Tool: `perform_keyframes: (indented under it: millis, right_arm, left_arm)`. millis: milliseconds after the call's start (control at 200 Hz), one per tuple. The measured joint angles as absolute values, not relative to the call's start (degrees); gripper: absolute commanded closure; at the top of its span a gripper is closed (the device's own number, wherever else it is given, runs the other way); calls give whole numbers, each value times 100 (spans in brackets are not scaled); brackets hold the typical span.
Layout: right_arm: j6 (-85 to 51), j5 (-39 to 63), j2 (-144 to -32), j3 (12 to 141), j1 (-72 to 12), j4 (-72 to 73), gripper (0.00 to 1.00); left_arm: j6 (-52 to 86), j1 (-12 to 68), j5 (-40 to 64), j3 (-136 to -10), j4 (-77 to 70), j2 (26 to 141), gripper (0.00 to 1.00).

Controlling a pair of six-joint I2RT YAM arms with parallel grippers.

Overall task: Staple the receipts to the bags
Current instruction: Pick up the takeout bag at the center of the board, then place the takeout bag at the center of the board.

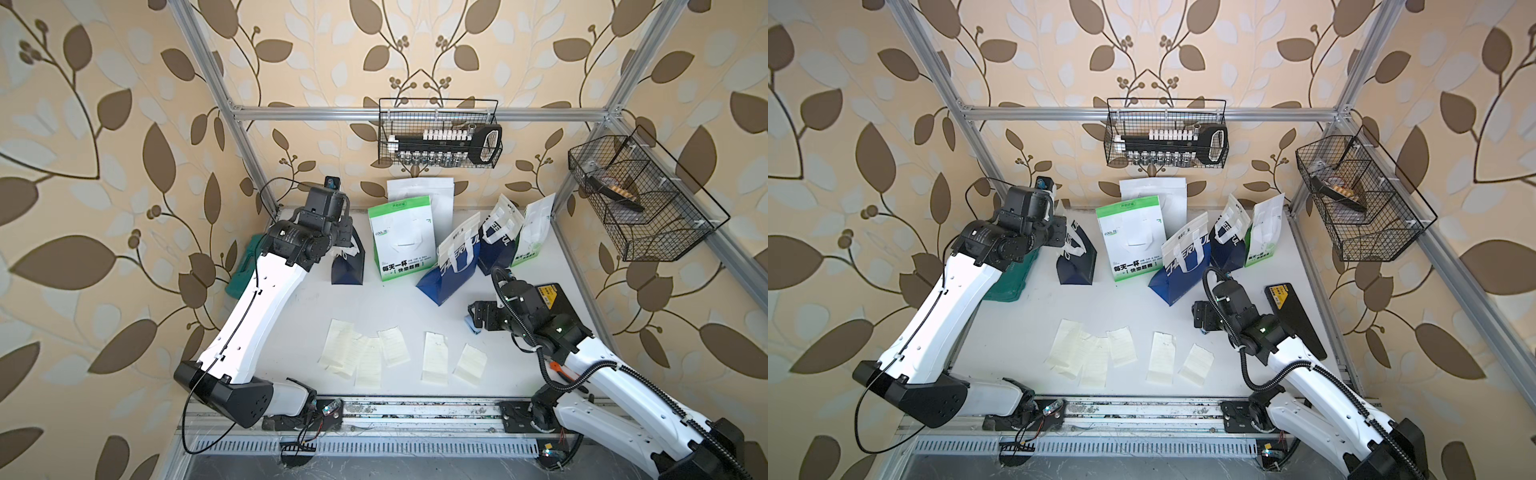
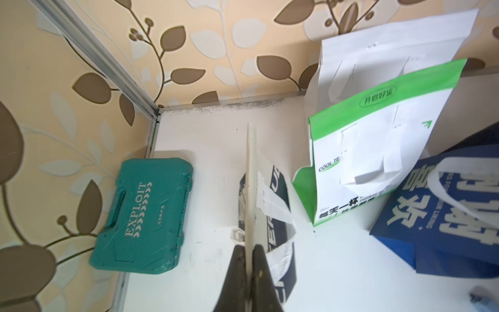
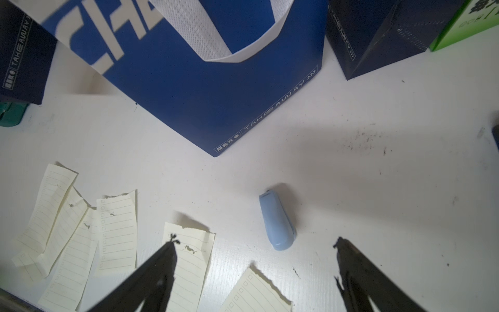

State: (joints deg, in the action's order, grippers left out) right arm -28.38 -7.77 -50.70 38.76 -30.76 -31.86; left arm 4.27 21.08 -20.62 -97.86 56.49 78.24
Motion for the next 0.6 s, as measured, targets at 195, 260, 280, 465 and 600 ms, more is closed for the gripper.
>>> perform_keyframes:
  millis: [195, 260, 280, 465, 600]
  right_arm:
    - [-2803, -722, -4943, 3876, -3076, -3164, 8]
    - [-2801, -701, -4923, 3876, -3076, -3142, 8]
    - [-2799, -696, -4923, 3876, -3076, -3138, 8]
    - [-2794, -657, -4923, 3876, -3076, -3118, 8]
    - [-2797, -650, -4890, 3857, -3076, -3098, 8]
  left_arm:
    - [167, 2119, -2012, -10082, 6351, 7476, 100]
    - [40, 2143, -1756, -10082, 6449, 7275, 100]
    - [10, 2145, -1643, -10082, 6482, 7220, 100]
    - [-464, 2145, -626, -10042, 6630, 6949, 100]
    - [-934, 2185, 178, -9233, 6237, 6510, 100]
